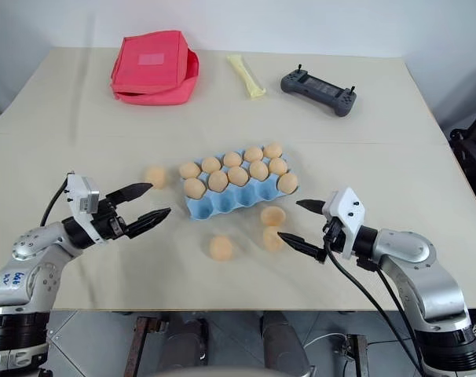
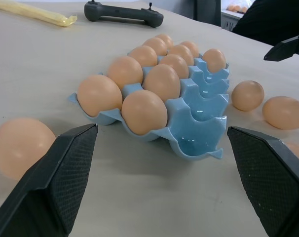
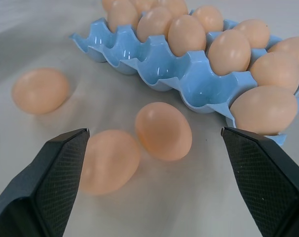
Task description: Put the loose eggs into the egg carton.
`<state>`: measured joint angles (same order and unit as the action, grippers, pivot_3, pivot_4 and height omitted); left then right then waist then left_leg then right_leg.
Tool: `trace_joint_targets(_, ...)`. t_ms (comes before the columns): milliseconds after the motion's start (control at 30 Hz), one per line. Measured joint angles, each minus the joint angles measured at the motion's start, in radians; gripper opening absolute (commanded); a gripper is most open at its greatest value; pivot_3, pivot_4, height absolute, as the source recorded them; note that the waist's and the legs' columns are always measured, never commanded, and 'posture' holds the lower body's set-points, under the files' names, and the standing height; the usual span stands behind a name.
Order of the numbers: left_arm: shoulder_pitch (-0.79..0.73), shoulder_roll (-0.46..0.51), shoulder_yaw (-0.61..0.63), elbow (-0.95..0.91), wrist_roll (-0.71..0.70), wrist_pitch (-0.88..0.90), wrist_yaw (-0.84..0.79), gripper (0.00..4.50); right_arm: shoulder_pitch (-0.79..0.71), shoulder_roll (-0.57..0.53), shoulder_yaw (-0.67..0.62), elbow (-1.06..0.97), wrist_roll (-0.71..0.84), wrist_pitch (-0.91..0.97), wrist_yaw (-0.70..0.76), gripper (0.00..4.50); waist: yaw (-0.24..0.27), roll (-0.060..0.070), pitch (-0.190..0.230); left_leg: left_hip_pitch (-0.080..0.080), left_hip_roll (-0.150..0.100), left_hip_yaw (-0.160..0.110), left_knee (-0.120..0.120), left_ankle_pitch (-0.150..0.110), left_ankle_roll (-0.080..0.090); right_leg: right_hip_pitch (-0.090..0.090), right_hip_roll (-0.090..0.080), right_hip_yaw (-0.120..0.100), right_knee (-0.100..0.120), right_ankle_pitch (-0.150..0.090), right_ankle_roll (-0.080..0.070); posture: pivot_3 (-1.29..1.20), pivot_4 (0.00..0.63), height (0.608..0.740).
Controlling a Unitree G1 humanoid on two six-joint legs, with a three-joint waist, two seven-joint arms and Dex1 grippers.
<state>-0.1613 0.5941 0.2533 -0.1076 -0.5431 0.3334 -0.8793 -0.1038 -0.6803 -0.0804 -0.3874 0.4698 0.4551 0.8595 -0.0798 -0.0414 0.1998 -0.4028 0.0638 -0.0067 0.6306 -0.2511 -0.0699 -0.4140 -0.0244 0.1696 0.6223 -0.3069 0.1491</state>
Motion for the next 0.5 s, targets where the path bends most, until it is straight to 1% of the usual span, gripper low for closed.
trace_joint_targets(167,-0.019,-0.024,-0.012,0.0,0.0,-0.005,0.02,4.49,0.0,0.0,0.0,-0.013,0.0,0.003,-0.014,4.5,0.001,0.0,0.0,0.0,0.0,0.0,0.001,0.0,0.0,0.0,0.0,0.0,0.0,0.0,0.0,0.0,0.15,0.74)
trace_joint_targets(367,-0.025,-0.024,-0.027,0.002,0.004,-0.007,0.03,4.49,0.02,-0.008,-0.005,-0.063,0.017,0.044,-0.026,4.5,0.0,0.0,0.0,0.0,0.0,0.0,0.0,0.0,0.0,0.0,0.0,0.0,0.0,0.0,0.001,0.0,0.15,0.74)
trace_joint_targets(500,-0.028,-0.011,-0.034,0.009,0.004,-0.007,0.001,4.49,0.089,-0.127,-0.025,-0.145,0.091,0.214,-0.017,4.5,0.006,0.0,0.0,0.0,0.0,0.0,0.0,0.0,0.0,0.0,0.0,0.0,0.0,0.0,0.0,0.0,0.15,0.74)
